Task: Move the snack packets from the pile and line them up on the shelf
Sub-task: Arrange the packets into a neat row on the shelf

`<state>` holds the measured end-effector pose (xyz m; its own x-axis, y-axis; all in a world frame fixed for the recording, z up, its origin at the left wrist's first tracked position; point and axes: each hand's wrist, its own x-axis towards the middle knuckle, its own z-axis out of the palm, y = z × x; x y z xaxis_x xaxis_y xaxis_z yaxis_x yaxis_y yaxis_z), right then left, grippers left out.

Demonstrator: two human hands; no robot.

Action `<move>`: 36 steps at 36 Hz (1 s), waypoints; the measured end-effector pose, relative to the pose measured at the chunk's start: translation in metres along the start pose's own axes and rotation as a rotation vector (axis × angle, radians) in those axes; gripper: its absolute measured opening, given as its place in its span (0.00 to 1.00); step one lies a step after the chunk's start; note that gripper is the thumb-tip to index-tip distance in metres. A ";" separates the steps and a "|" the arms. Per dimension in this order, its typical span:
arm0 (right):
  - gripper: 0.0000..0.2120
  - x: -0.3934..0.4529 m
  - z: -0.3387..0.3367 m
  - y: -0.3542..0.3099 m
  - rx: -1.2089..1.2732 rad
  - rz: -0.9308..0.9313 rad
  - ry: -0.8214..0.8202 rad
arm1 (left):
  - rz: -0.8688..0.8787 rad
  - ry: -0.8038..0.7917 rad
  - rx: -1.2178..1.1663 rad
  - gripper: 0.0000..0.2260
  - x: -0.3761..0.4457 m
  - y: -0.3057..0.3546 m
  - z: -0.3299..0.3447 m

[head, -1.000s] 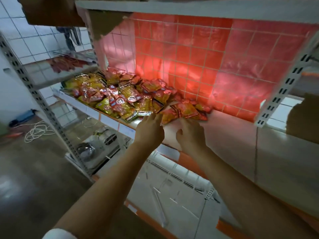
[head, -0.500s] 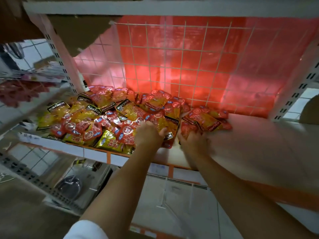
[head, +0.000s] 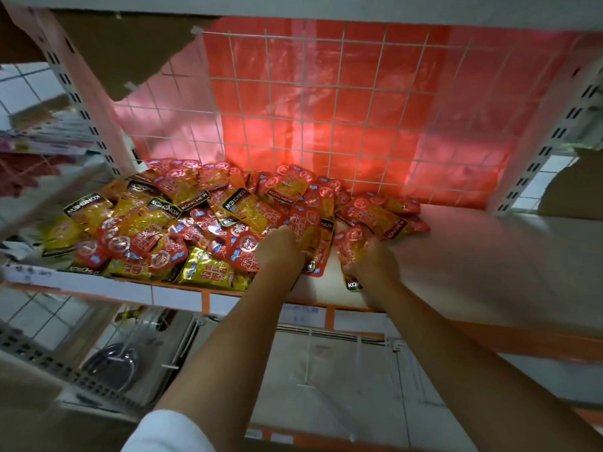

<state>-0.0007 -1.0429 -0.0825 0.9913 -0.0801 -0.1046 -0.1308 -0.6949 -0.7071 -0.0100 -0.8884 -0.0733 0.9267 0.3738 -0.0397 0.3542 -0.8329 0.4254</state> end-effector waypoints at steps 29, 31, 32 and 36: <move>0.18 -0.008 -0.159 0.136 0.504 -0.211 0.090 | 0.148 -0.186 -1.222 0.12 -0.120 0.146 0.069; 0.18 -0.004 -0.182 0.155 0.509 -0.212 0.097 | 0.125 -0.178 -1.240 0.12 -0.131 0.171 0.084; 0.18 -0.002 -0.193 0.166 0.513 -0.209 0.099 | 0.115 -0.176 -1.241 0.12 -0.137 0.183 0.092; 0.18 0.000 -0.236 0.204 0.542 -0.218 0.104 | 0.109 -0.155 -1.257 0.12 -0.158 0.236 0.120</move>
<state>-0.0233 -1.3535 -0.0614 0.9890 -0.0653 0.1326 0.1133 -0.2410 -0.9639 -0.0572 -1.1931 -0.0752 0.9784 0.2056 -0.0197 -0.0085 0.1350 0.9908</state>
